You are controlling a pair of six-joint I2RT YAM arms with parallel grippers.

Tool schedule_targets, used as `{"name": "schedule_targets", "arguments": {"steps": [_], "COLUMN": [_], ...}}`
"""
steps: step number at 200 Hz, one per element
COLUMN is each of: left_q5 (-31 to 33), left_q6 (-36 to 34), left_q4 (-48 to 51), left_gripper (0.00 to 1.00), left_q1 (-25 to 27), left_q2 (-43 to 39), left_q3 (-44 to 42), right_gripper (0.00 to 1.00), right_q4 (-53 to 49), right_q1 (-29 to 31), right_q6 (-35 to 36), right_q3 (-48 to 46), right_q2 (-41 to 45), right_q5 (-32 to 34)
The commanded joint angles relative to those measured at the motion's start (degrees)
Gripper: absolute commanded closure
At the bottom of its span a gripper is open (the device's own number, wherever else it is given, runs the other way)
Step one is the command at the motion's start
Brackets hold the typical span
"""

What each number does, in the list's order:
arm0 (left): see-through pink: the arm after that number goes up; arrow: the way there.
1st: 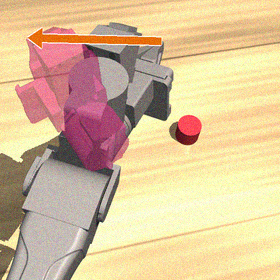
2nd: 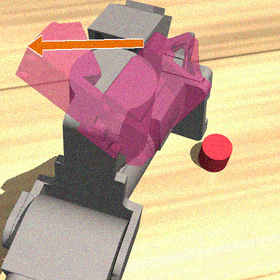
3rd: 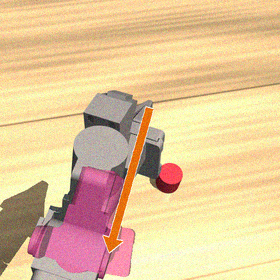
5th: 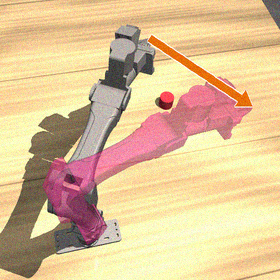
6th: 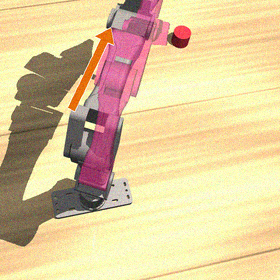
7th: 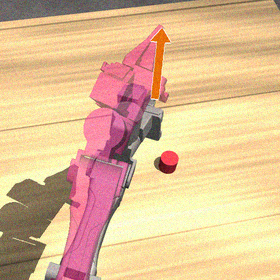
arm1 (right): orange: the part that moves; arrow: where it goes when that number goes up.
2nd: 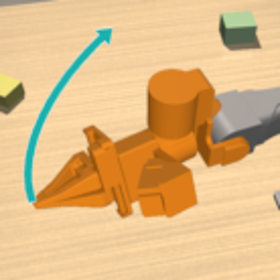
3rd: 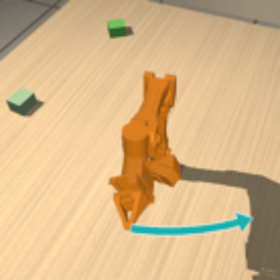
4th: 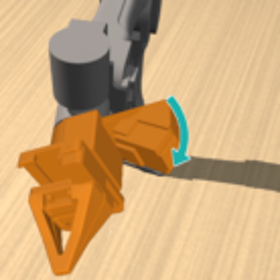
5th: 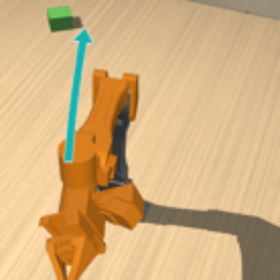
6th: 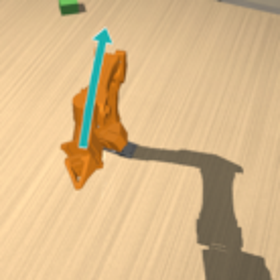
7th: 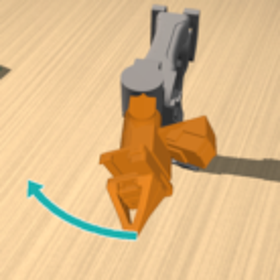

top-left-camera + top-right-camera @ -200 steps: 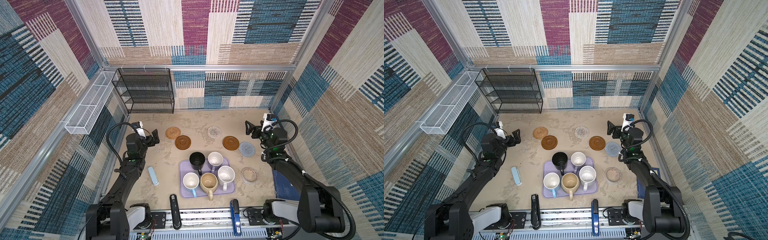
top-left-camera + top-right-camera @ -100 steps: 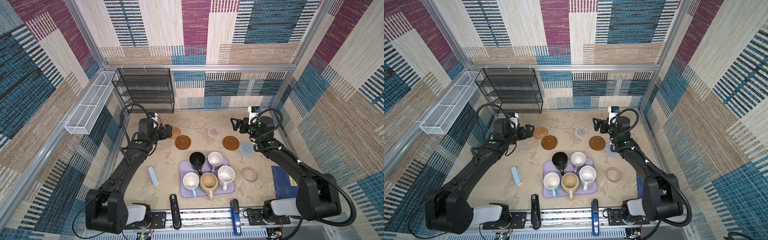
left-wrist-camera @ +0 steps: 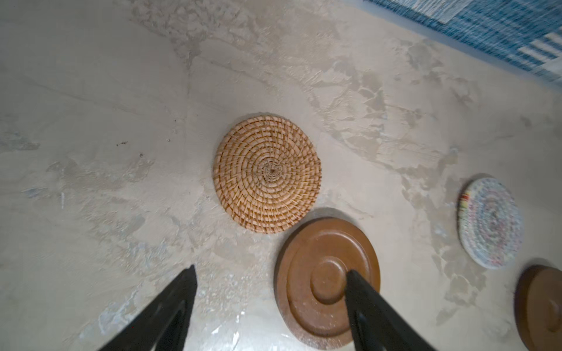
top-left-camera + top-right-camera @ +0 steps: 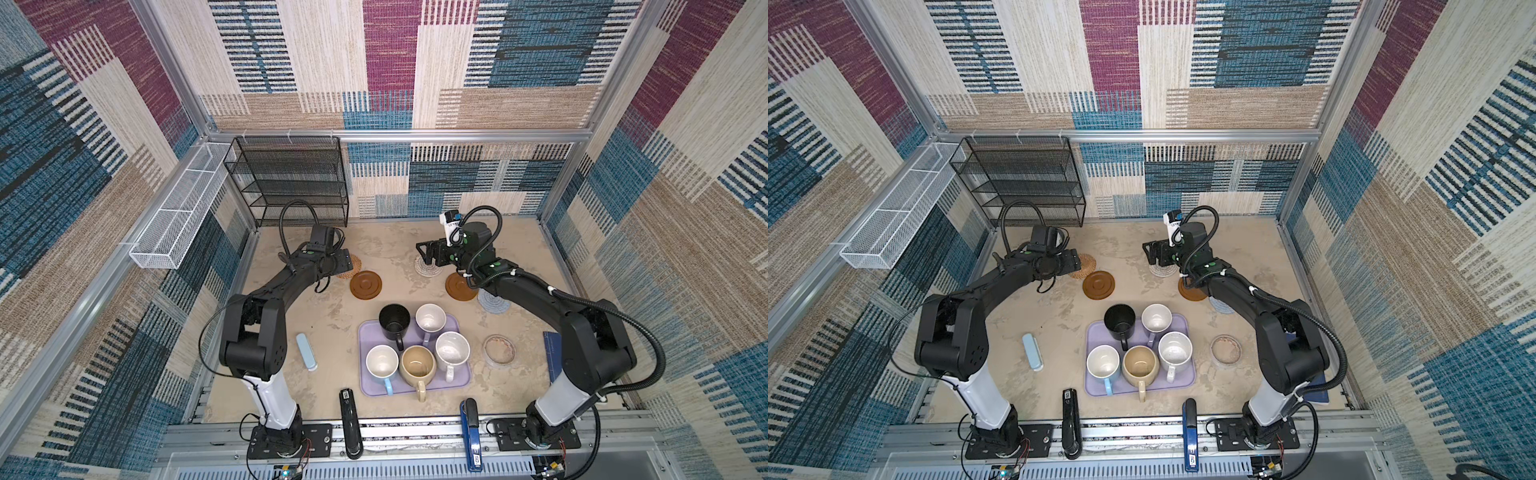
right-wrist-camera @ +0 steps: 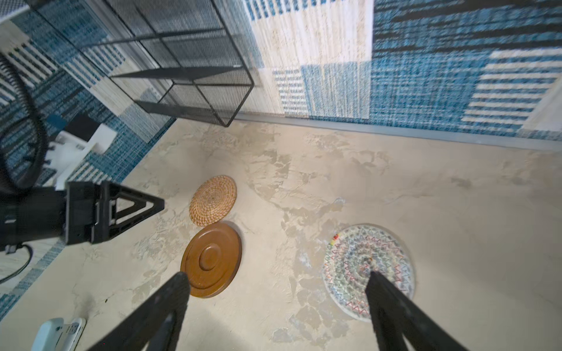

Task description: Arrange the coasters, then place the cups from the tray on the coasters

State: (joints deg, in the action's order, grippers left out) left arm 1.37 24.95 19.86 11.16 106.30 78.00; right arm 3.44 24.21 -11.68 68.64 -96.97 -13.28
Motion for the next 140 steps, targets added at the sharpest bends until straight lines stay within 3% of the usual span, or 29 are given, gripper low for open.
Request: {"name": "schedule_targets", "arguments": {"steps": [1,37,75,140], "left_q5": [3.0,8.3,9.3,9.7], "left_q6": [2.2,2.2,1.5,1.3], "left_q4": [2.9,8.5,11.4,14.1], "left_gripper": [0.25,0.31,0.35,0.39], "left_q1": [0.1,0.2,0.2,0.3], "left_q2": [4.1,11.4,17.6,21.1], "left_q3": [4.0,12.7,17.9,20.1], "right_gripper": [0.09,0.10,0.13,0.14], "right_q4": [-1.7,-4.6,-5.3,-6.5], "right_q1": [1.8,3.8,4.8,6.3], "right_q6": [1.1,2.3,2.5,3.3], "right_q3": [2.6,7.5,9.9,12.9], "right_q2": [-2.5,-7.2,-10.4,-14.3], "right_q5": [0.2,0.6,-0.6,-1.1]}}
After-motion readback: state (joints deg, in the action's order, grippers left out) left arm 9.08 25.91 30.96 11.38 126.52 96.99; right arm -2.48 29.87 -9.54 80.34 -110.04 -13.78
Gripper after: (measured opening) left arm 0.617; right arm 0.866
